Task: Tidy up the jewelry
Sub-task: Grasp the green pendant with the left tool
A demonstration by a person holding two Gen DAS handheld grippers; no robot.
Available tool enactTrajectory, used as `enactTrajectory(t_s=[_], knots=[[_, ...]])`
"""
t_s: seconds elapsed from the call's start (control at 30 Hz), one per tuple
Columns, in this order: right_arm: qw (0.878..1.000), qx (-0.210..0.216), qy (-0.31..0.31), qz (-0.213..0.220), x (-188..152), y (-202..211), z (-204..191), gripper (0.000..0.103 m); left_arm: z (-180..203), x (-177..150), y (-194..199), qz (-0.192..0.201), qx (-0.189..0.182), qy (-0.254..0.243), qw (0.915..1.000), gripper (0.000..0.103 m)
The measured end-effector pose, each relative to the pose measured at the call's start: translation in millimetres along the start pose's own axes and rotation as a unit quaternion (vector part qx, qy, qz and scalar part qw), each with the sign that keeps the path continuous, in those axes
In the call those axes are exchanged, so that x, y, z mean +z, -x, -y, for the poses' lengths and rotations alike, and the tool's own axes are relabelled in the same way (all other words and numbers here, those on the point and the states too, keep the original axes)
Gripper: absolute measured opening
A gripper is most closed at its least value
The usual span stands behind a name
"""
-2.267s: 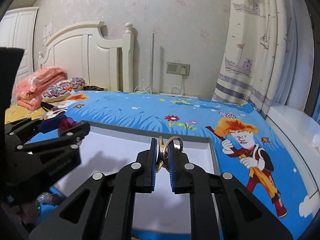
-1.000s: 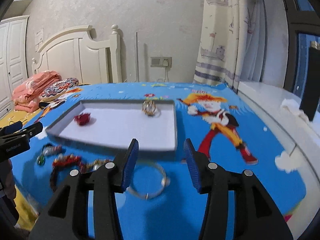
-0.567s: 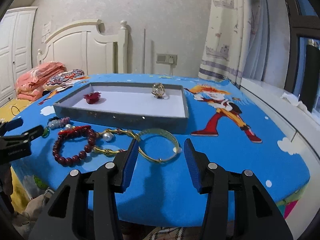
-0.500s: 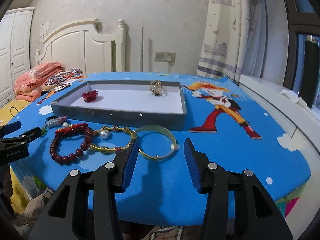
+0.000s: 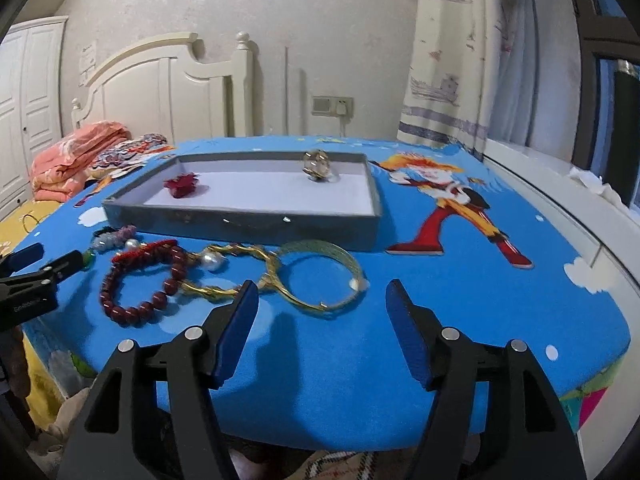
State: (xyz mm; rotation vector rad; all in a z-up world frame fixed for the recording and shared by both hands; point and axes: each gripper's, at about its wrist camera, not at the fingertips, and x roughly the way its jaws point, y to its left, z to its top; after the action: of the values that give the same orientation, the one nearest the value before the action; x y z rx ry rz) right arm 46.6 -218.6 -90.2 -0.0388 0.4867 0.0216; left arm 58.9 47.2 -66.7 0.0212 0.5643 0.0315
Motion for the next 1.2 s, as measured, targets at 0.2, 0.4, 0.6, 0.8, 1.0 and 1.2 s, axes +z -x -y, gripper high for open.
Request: enactTrajectory(t_s=[0.2, 0.4, 0.6, 0.8, 1.0, 1.2], knots=[[0.999, 0.02, 0.035, 0.007, 2.1, -1.4, -25.4, 0.063, 12.9, -0.4, 2.6, 0.012, 0.001, -0.018, 0.9998, 0.094], [1.0, 0.008, 0.012, 0.004, 2.0, -2.7, -14.4, 0.063, 17.6, 2.9, -2.3, 0.019, -0.003, -0.015, 0.9997, 0.094], [1.0, 0.007, 0.008, 0.001, -0.2, -4.8, -11.1, 0.063, 13.4, 5.3, -17.7, 0.0, -0.008, 0.007, 0.9999, 0.067], [1.0, 0.001, 0.004, 0.003, -2.4, -6.5, -8.9, 0.063, 17.7, 0.7, -17.2, 0.019, -0.017, -0.017, 0.9995, 0.021], [1.0, -0.018, -0.024, -0.001, -5.7, -10.2, 6.5, 0.063, 23.1, -3.9, -8.1, 0.034, -0.009, -0.034, 0.9988, 0.021], [0.999, -0.017, -0.034, -0.02, -7.5, -22.7, 11.9, 0.063, 19.2, 6.3, 19.5, 0.077, -0.014, -0.021, 0.9967, 0.021]])
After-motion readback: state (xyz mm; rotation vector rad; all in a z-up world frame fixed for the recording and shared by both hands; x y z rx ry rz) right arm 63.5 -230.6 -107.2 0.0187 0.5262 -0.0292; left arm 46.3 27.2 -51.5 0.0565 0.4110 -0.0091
